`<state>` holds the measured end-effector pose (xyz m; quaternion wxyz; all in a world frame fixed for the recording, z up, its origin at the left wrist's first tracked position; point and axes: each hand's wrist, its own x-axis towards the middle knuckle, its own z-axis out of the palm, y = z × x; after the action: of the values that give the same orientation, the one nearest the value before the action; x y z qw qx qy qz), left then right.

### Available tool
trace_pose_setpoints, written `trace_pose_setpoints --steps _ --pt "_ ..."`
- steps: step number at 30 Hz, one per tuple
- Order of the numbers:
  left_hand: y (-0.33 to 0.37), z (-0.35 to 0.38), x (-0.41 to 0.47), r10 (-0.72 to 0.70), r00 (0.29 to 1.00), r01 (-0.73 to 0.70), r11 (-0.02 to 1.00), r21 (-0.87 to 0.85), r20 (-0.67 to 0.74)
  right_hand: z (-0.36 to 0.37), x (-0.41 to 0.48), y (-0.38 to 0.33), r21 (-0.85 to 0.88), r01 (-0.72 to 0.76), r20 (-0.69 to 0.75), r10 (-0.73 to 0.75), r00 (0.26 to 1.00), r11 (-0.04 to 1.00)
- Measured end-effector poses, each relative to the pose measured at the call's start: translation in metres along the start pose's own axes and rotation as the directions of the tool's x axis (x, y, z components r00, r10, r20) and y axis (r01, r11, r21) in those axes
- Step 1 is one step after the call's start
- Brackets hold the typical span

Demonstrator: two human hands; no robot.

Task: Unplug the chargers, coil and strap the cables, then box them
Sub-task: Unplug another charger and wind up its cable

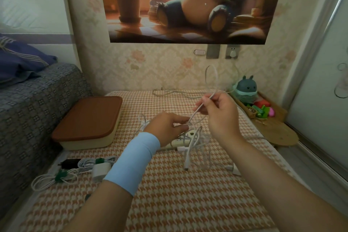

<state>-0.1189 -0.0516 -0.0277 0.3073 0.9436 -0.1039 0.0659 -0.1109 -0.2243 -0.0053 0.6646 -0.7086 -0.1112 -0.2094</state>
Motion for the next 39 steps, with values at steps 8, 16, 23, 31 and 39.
trace_pose_setpoints --steps 8,16,23,31,39 --pt "-0.001 -0.023 -0.007 0.039 0.996 -0.060 0.961 0.269 0.085 -0.004 0.003 -0.015 0.189 0.044 -0.291 0.013 0.957 0.981" --pt "0.019 -0.005 -0.015 0.180 0.958 -0.195 0.980 -0.044 -0.222 0.004 0.002 -0.023 0.294 -0.051 -0.122 0.091 0.988 0.954" --pt "0.012 -0.008 -0.014 0.031 0.968 -0.099 0.958 -0.269 -0.248 0.006 -0.004 0.000 -0.175 -0.150 0.405 0.210 0.890 0.973" --pt "0.004 -0.015 -0.012 0.007 0.943 -0.125 0.934 -0.336 -0.332 0.012 -0.009 0.017 -0.328 -0.093 0.451 0.242 0.859 0.940" --pt "-0.004 -0.011 -0.028 -0.178 0.688 -0.074 0.947 -0.312 -0.704 0.010 -0.001 0.029 -0.255 -0.045 0.184 0.094 0.978 0.966"
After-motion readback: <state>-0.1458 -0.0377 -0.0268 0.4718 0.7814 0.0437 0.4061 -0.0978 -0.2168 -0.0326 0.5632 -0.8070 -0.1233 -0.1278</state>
